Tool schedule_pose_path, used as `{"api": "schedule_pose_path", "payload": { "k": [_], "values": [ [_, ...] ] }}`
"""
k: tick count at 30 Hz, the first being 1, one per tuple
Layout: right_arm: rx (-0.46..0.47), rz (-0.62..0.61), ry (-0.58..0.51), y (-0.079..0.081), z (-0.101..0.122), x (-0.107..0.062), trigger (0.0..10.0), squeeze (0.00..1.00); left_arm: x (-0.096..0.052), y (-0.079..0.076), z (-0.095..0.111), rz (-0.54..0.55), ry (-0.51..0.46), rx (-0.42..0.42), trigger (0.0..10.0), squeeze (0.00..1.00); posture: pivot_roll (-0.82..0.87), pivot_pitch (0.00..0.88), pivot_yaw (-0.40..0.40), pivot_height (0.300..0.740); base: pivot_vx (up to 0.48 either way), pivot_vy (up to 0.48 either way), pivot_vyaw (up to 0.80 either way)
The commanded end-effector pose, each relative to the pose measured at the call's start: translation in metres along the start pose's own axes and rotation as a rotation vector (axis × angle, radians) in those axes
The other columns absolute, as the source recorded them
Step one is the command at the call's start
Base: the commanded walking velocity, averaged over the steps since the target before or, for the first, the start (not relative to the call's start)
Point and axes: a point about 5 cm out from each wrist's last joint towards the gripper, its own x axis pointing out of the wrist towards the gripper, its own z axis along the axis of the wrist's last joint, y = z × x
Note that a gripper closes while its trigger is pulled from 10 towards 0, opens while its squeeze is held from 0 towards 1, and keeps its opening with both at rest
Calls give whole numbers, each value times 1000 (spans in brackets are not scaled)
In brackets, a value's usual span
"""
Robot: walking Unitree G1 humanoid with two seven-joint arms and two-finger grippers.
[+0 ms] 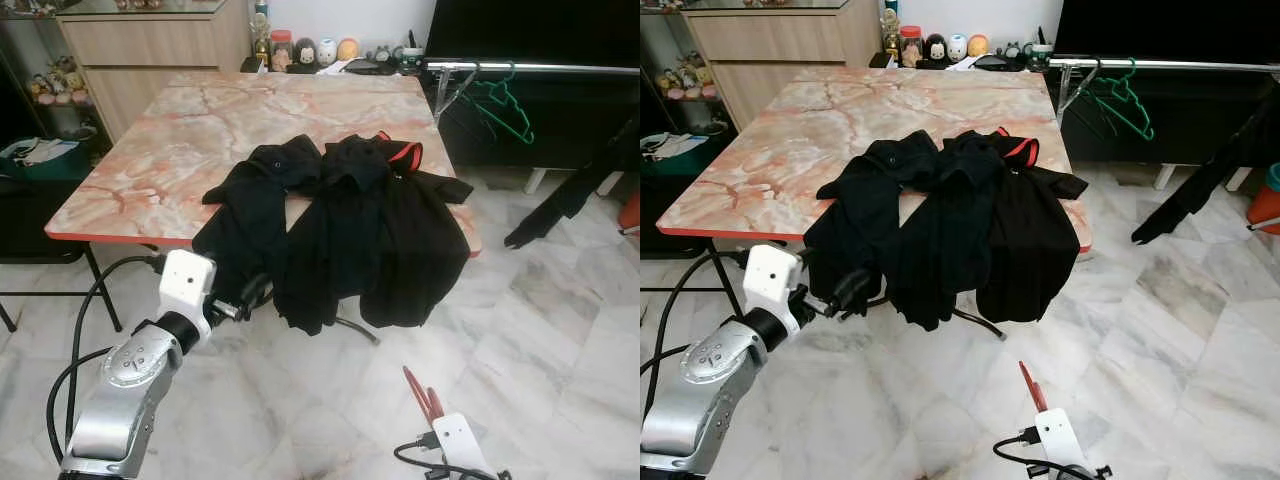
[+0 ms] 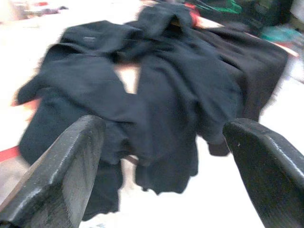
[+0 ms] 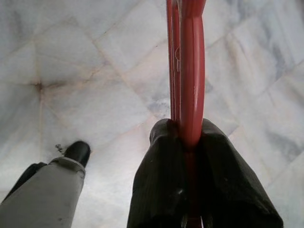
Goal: Hang hanger
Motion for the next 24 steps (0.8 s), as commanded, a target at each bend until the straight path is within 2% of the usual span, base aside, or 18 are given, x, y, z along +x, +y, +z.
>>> {"api": "schedule_pose_path", "payload": {
  "k": [1,3,4,6,9,12,14,17,18,19,20,21,22,24],
  "values": [
    [-40,-56,-98,-36,33,3,10000,0,1,-6,7,-63,-1,38,10000,0,-30,0,-36,732,0,0,0],
    [-109,-101,-196,-76,76,-3,10000,0,3,-11,8,-106,5,43,10000,0,-45,0,-38,732,0,0,0],
    [-114,-101,-212,-80,81,-4,10000,0,3,-13,8,-120,7,47,10000,0,-45,0,-38,732,0,0,0],
    [-112,-83,-233,-80,86,-5,10000,0,4,-16,8,-145,10,51,10000,0,-44,0,-39,732,0,0,0],
    [-98,18,-255,-76,92,-7,10000,0,4,-25,6,-206,29,58,10000,0,-44,0,-40,732,0,0,0],
    [-144,102,-263,-75,96,-10,10000,0,2,-29,4,-251,47,65,10000,0,-44,0,-40,732,0,0,0],
    [-157,139,-291,-90,104,-20,10000,0,-1,-32,4,-306,71,82,10000,0,-43,0,-43,732,0,0,0],
    [-185,189,-308,-96,109,-27,10000,0,-2,-32,5,-332,75,85,10000,0,-46,0,-43,732,0,0,0],
    [-255,268,-320,-97,112,-34,10000,0,-3,-34,6,-362,83,88,10000,0,-49,0,-42,732,0,0,0],
    [-275,286,-322,-97,112,-36,10000,0,-3,-35,6,-369,85,88,10000,0,-49,0,-42,732,0,0,0],
    [-376,385,-353,-93,114,-45,10000,0,-4,-39,5,-419,101,86,10000,0,-53,0,-42,732,0,0,0],
    [-376,385,-353,-93,114,-45,10000,0,-4,-39,5,-419,101,86,10000,0,-53,0,-42,732,0,0,0],
    [-431,489,-376,-89,115,-57,10000,0,-7,-45,5,-495,124,86,10000,0,-53,0,-42,732,0,0,0],
    [-442,518,-382,-88,116,-60,10000,0,-9,-47,4,-518,133,87,10000,0,-54,0,-44,732,0,0,0]
  ]
}}
